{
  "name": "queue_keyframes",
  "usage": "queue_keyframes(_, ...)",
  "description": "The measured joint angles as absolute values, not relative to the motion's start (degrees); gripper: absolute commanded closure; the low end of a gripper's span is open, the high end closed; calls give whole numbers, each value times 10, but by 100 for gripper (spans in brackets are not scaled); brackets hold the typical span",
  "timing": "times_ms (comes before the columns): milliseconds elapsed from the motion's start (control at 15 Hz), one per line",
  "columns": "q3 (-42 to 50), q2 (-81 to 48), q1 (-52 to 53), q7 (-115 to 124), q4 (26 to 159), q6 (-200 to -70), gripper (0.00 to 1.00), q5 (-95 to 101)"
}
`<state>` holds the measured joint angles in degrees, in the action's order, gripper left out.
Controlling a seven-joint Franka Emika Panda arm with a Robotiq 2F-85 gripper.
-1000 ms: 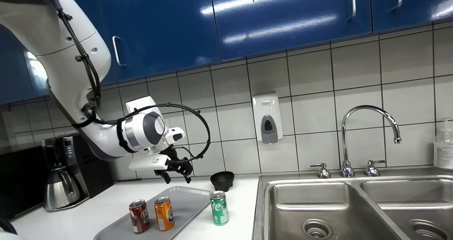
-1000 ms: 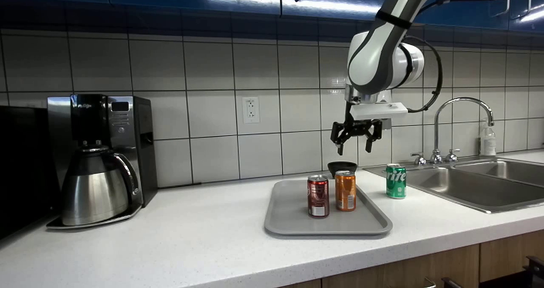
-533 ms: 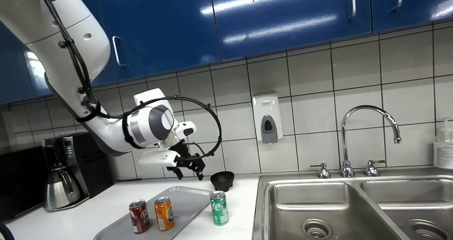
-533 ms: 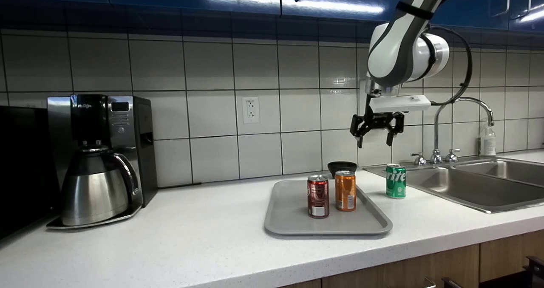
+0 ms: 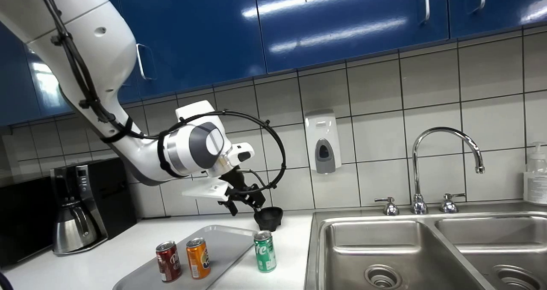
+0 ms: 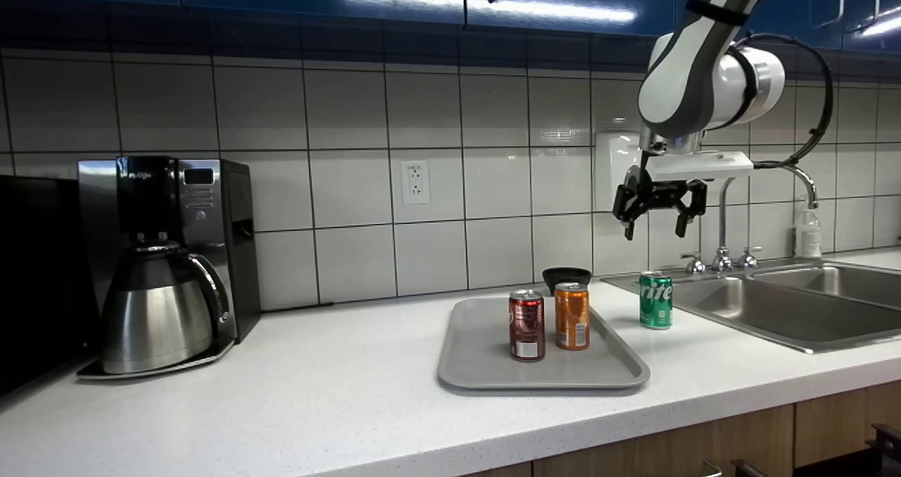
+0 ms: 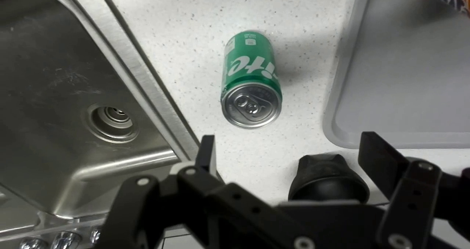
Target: Put the two cans on the tray
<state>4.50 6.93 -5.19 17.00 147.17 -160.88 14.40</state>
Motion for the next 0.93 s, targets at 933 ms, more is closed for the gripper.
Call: queue_keyframes(933,67,11,-56,58,1471,-1633,0,60)
